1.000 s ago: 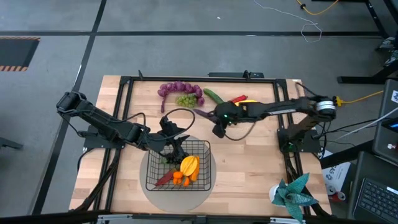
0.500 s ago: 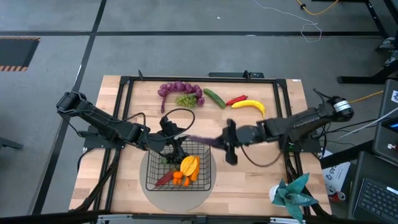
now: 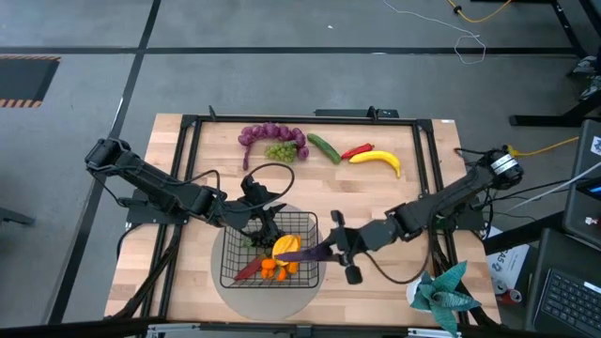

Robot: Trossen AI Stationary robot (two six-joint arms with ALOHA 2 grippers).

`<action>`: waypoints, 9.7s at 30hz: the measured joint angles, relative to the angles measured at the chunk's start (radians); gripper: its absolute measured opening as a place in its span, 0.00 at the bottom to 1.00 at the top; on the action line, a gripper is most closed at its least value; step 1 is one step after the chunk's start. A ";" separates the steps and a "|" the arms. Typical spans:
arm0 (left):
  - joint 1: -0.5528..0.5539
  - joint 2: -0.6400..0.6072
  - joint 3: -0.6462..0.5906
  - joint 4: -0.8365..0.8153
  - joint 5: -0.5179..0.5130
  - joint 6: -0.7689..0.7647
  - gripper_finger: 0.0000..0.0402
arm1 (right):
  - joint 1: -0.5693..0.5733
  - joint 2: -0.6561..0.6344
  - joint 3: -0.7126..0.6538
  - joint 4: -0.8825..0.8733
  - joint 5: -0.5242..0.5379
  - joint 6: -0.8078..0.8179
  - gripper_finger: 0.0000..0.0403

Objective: Build produce basket
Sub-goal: Put the eggplant into the black wire basket, then put the green grapes into the black wire basket

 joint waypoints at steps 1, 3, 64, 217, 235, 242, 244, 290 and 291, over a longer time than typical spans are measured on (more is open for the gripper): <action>0.000 0.000 0.000 0.000 0.000 0.000 0.35 | -0.003 0.021 0.000 0.026 0.000 0.000 0.28; 0.000 0.000 0.000 0.000 0.000 0.001 0.35 | -0.011 0.064 0.000 0.085 -0.011 0.001 0.28; 0.000 0.000 0.000 -0.016 0.034 0.010 0.35 | -0.185 -0.325 0.000 -0.427 0.177 0.297 0.75; 0.551 0.422 0.082 0.112 0.532 0.153 0.08 | -0.184 -0.330 -0.001 -0.663 0.167 0.421 0.75; 0.069 -0.041 0.084 0.072 0.280 0.306 0.08 | -0.184 -0.330 -0.001 -0.683 0.167 0.421 0.75; -0.056 -0.064 0.084 -0.160 0.263 0.288 0.11 | -0.184 -0.330 -0.001 -0.683 0.167 0.421 0.75; -0.081 -0.059 0.084 -0.192 0.263 0.239 0.12 | -0.185 -0.330 -0.001 -0.683 0.167 0.420 0.75; -0.114 0.063 0.085 -0.190 0.291 -0.051 0.40 | -0.185 -0.329 -0.001 -0.688 0.167 0.417 0.75; -0.114 0.063 0.085 -0.190 0.291 -0.051 0.40 | -0.184 -0.329 -0.001 -0.688 0.167 0.417 0.75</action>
